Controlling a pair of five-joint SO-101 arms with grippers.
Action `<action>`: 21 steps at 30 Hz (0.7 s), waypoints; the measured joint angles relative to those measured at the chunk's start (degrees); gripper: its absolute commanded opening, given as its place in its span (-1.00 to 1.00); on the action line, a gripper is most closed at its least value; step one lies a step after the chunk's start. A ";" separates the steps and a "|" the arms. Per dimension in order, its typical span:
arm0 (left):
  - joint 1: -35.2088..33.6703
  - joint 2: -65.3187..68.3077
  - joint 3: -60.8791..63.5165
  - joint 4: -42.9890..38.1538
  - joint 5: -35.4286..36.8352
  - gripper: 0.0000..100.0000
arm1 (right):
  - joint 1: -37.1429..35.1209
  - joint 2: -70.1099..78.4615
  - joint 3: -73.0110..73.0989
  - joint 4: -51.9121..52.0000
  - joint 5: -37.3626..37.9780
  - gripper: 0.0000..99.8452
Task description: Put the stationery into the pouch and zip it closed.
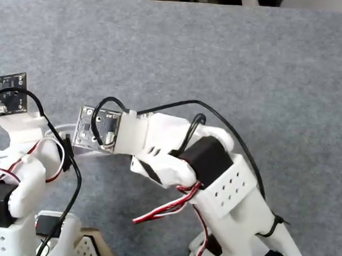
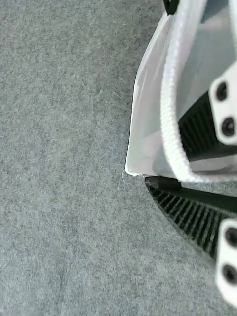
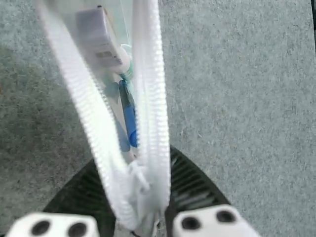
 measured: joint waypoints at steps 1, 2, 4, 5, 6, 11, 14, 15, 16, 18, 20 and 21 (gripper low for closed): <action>0.00 0.00 0.00 -0.26 0.00 -0.94 | 0.00 -0.26 0.09 0.00 0.00 -0.98; 0.00 0.00 0.00 -0.70 0.00 -0.93 | 0.00 -0.44 0.09 0.00 0.00 -0.98; 0.00 0.00 0.09 -1.41 0.00 -0.84 | 0.09 -0.79 0.18 0.00 0.00 -0.98; 0.00 0.09 0.18 -1.41 -0.09 -0.76 | 0.09 -0.88 0.18 0.00 0.00 -0.98; -0.09 0.09 0.35 -1.41 -0.18 -0.65 | 0.18 -0.97 0.18 0.00 0.00 -0.98; -1.23 0.35 -3.25 2.81 1.05 -0.13 | 0.09 -3.25 0.09 2.11 0.00 -0.98; -1.32 0.62 -7.91 5.89 3.16 0.03 | 0.18 -3.96 0.09 2.11 -2.73 -0.98; -1.32 0.62 -9.32 6.95 3.52 0.05 | 0.35 -3.96 0.09 2.11 -3.96 -0.98; -1.32 0.62 -10.81 7.82 3.60 0.05 | 0.35 -3.96 0.09 2.11 -5.10 -0.98; -1.32 1.05 -13.36 9.23 3.78 0.05 | 0.44 -3.96 0.09 2.11 -7.12 -0.98; -1.32 1.05 -15.30 9.67 3.96 0.05 | 0.44 -4.13 0.09 1.41 -8.70 -0.98; -1.32 0.88 -16.09 9.67 4.04 0.05 | 0.44 -4.13 0.09 1.05 -9.41 -0.98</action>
